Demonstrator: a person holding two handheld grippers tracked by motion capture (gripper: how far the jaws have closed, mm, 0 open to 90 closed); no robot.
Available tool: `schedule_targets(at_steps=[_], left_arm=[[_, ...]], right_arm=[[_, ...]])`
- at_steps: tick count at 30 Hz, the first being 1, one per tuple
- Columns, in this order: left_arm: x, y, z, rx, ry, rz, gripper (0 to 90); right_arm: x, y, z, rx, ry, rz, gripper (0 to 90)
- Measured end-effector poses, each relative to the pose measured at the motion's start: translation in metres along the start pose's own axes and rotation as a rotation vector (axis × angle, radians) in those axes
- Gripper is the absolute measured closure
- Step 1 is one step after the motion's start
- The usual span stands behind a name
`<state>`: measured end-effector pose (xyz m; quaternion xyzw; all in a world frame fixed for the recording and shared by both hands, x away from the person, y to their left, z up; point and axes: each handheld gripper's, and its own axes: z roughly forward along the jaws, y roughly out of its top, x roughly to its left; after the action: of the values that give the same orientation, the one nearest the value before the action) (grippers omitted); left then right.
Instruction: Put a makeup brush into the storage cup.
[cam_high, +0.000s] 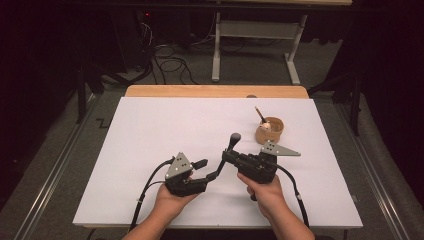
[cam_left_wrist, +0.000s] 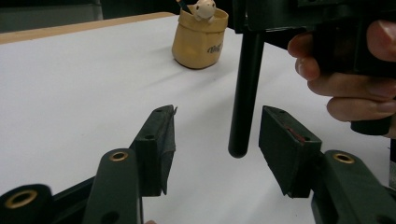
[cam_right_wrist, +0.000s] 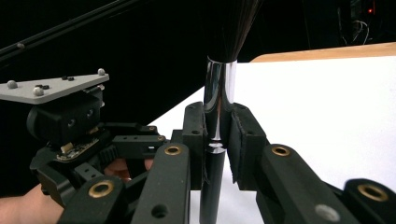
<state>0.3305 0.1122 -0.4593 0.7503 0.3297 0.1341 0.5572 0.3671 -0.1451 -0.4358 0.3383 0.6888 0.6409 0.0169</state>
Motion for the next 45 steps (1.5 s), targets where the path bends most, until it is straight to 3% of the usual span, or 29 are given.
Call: schedule_targets(at_steps=[12, 26, 36, 45], left_arm=[[0.006, 0.002, -0.012, 0.006, 0.029, -0.003, 39.2], [0.028, -0.007, -0.044, 0.021, 0.117, -0.019, 30.8], [0.038, -0.018, -0.049, -0.008, 0.141, -0.034, 26.7], [0.047, -0.028, -0.046, 0.012, 0.185, -0.025, 16.7]], right_arm=[[0.001, 0.001, -0.002, -0.002, -0.004, -0.018, 79.4], [0.001, 0.000, -0.003, 0.001, -0.020, -0.038, 79.4], [-0.001, 0.001, -0.006, 0.004, -0.033, -0.069, 79.3], [-0.003, 0.004, -0.016, 0.004, -0.083, -0.134, 79.3]])
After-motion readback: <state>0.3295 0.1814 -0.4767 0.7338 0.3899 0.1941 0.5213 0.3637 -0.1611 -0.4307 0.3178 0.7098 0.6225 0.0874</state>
